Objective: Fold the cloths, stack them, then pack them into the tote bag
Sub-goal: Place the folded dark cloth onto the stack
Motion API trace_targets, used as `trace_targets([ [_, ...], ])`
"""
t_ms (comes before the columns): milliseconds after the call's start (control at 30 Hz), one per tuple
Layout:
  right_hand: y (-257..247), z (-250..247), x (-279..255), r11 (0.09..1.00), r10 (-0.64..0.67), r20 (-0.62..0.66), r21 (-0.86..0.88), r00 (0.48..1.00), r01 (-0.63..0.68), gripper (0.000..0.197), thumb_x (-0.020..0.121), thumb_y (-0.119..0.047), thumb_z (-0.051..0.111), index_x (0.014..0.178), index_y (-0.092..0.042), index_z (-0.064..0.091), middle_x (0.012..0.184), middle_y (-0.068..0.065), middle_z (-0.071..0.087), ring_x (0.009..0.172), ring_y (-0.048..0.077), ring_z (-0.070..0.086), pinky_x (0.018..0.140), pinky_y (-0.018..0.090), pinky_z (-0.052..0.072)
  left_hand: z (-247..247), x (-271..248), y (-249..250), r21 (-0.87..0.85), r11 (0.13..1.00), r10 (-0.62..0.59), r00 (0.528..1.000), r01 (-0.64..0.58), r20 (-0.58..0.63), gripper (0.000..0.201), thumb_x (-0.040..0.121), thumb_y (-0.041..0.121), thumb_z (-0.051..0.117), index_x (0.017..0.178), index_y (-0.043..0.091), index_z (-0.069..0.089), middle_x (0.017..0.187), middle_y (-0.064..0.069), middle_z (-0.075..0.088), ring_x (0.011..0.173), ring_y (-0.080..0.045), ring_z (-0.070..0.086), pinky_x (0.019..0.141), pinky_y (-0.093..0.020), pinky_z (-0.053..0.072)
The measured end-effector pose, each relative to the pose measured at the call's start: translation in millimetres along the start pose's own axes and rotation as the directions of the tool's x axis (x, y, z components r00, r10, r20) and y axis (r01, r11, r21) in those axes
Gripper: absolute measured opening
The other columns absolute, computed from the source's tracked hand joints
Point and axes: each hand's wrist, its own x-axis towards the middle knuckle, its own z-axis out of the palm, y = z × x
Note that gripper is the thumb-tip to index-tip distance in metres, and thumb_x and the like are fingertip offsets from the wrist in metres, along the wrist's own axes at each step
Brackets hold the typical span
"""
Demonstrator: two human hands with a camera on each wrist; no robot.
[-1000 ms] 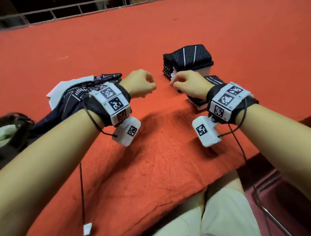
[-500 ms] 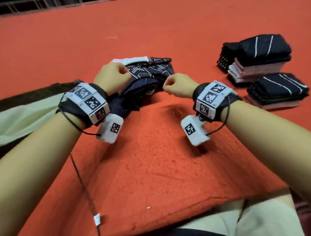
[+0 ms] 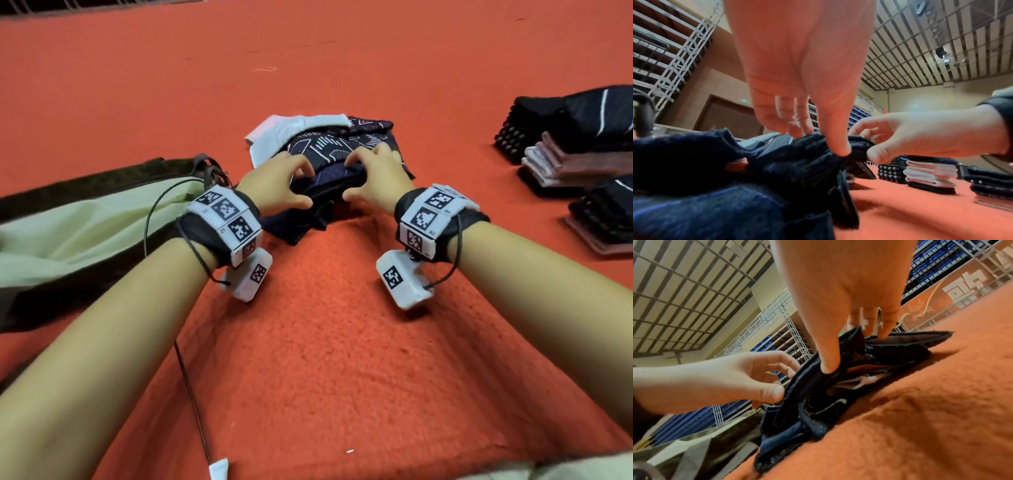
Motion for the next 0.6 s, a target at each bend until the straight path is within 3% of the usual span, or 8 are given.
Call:
trace_targets([
  [67,3.4,-2.1,2.4,1.000,-0.023,-0.001,-0.005,1.000,0.023,0.041,0.075,-0.016,0.073,0.113,-0.018,0.059,0.116,0.009,0.048,0.113,0.027,0.044,0.090,0.031,0.037,1.6,5.0,1.6,0.057,0.998,-0.020,1.000,0.019,0.017,0.049,0.070,0.030,0.076,0.114,0.023,0.054,0.118,-0.003,0.049,0.107,-0.020,0.051,0.090,-0.039,0.044],
  [200,9.1,-16.9,9.3,0.998,-0.064,-0.010,-0.016,0.998,0.064,0.021,0.078,-0.010,0.069,0.099,-0.012,0.072,0.101,0.010,0.069,0.100,0.023,0.060,0.082,0.026,0.041,1.5,9.2,2.9,0.108,0.994,0.006,0.999,-0.002,-0.036,0.042,0.072,0.032,0.075,0.110,0.026,0.059,0.119,-0.001,0.046,0.106,-0.018,0.051,0.076,-0.031,0.038],
  [333,-1.0,-39.8,18.0,0.986,-0.163,-0.097,0.024,0.982,0.166,0.018,0.080,-0.012,0.067,0.097,-0.008,0.073,0.101,0.011,0.070,0.099,0.022,0.060,0.081,0.020,0.036,-4.4,9.1,4.4,0.009,1.000,-0.004,0.995,0.005,-0.102,0.034,0.076,0.045,0.069,0.106,0.032,0.061,0.110,0.008,0.044,0.091,-0.008,0.045,0.077,-0.027,0.032],
  [433,-12.7,-58.9,28.0,0.975,-0.179,-0.218,0.092,0.959,0.203,0.017,0.082,-0.013,0.066,0.096,-0.006,0.073,0.099,0.012,0.070,0.093,0.021,0.061,0.077,0.019,0.035,-11.5,10.4,12.9,-0.067,0.997,0.032,0.975,-0.048,-0.221,0.037,0.074,0.044,0.071,0.105,0.029,0.061,0.107,0.010,0.043,0.088,-0.006,0.043,0.076,-0.024,0.032],
  [533,-21.0,-77.9,34.8,0.964,-0.173,-0.291,0.148,0.941,0.223,0.016,0.082,-0.014,0.065,0.095,-0.006,0.072,0.093,0.011,0.070,0.083,0.013,0.057,0.070,0.014,0.036,-24.6,14.4,23.7,-0.115,0.987,0.061,0.934,-0.108,-0.351,0.022,0.074,0.039,0.071,0.091,0.025,0.066,0.101,0.009,0.045,0.089,-0.008,0.044,0.077,-0.028,0.039],
  [600,-25.2,-92.7,35.8,0.951,-0.162,-0.344,0.197,0.925,0.240,0.015,0.082,-0.013,0.065,0.093,-0.006,0.072,0.086,0.006,0.067,0.078,0.010,0.056,0.062,0.007,0.037,-36.1,18.8,31.3,-0.190,0.971,0.054,0.903,-0.147,-0.425,0.015,0.073,0.036,0.068,0.082,0.024,0.068,0.096,0.005,0.047,0.090,-0.012,0.047,0.084,-0.033,0.044],
])
